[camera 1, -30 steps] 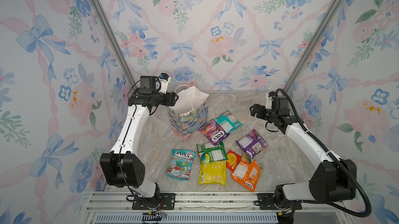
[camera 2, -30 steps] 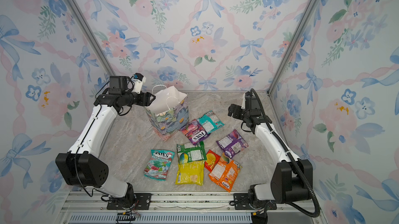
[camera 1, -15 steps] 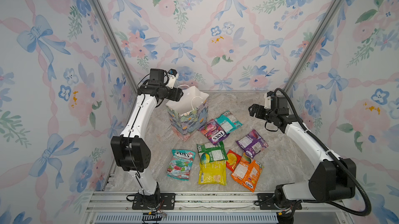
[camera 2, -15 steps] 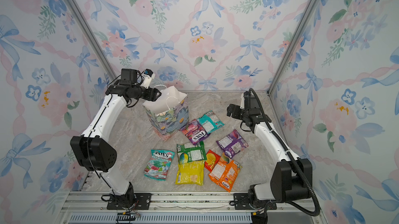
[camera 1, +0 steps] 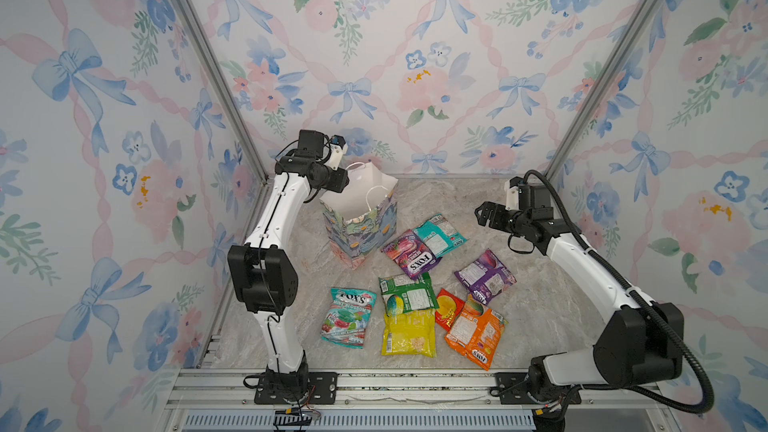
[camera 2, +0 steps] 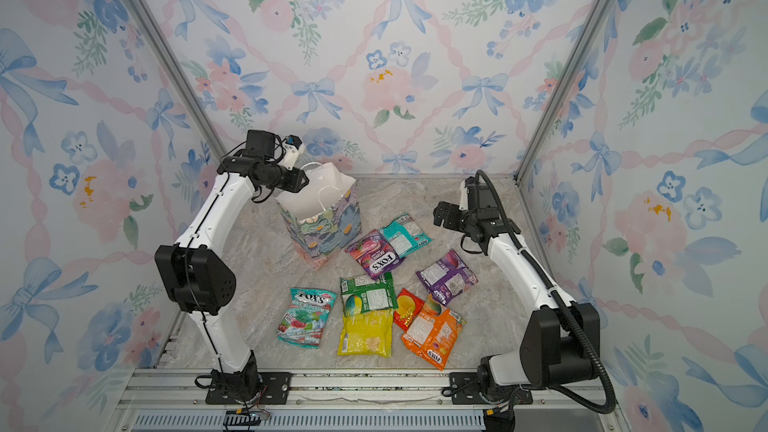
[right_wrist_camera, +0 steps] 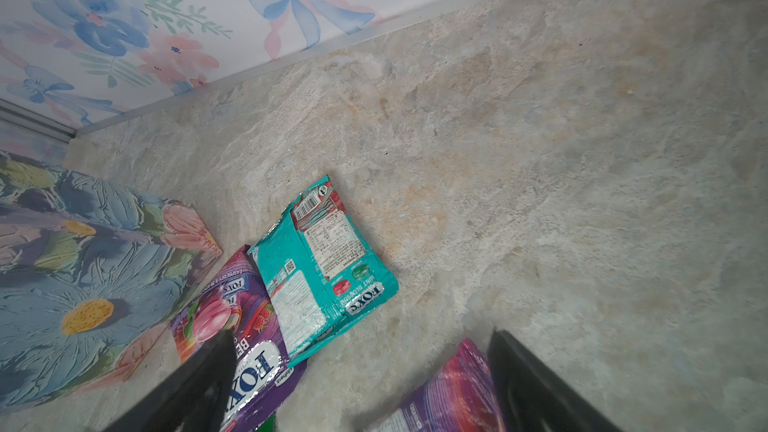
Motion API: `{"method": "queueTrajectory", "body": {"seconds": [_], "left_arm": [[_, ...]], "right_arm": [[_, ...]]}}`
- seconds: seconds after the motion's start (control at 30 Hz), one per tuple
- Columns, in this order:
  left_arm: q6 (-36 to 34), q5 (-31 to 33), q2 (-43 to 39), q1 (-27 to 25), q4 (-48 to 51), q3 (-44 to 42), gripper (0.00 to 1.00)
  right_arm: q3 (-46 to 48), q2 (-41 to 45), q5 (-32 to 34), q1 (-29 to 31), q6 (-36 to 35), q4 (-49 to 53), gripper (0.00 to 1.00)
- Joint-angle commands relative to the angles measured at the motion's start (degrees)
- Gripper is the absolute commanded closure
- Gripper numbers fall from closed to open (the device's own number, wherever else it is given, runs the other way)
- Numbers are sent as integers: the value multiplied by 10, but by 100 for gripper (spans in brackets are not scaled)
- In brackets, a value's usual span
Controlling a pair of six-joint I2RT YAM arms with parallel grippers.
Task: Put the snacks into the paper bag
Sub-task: 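Move the left gripper to the paper bag's rim while the right gripper approaches the snacks, then grasp the bag rim with the left gripper while the right gripper grasps the orange packet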
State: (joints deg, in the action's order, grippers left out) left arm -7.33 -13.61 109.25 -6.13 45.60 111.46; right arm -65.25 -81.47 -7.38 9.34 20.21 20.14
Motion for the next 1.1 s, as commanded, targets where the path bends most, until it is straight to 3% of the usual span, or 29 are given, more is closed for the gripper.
{"method": "queueTrajectory", "body": {"seconds": [0.0, 0.33, 0.6, 0.77, 0.93, 1.07], "left_arm": [[7, -21, -2, -4, 15, 10, 63], [33, -44, -10, -4, 13, 12, 68], [64, -64, -21, -4, 13, 7, 97], [72, -64, -33, -4, 13, -2, 100], [74, -55, -39, -4, 12, -9, 100], [79, -61, -44, -3, 11, -24, 100]], "right_arm": [[-19, -5, -17, 17, 8, 29, 3], [36, 14, -63, 90, 74, 43, 1], [113, 55, -83, 150, 147, 68, 8], [178, 150, -65, 175, 218, 111, 11], [227, 265, 15, 192, 260, 266, 11], [261, 346, 39, 195, 294, 356, 9]]}}
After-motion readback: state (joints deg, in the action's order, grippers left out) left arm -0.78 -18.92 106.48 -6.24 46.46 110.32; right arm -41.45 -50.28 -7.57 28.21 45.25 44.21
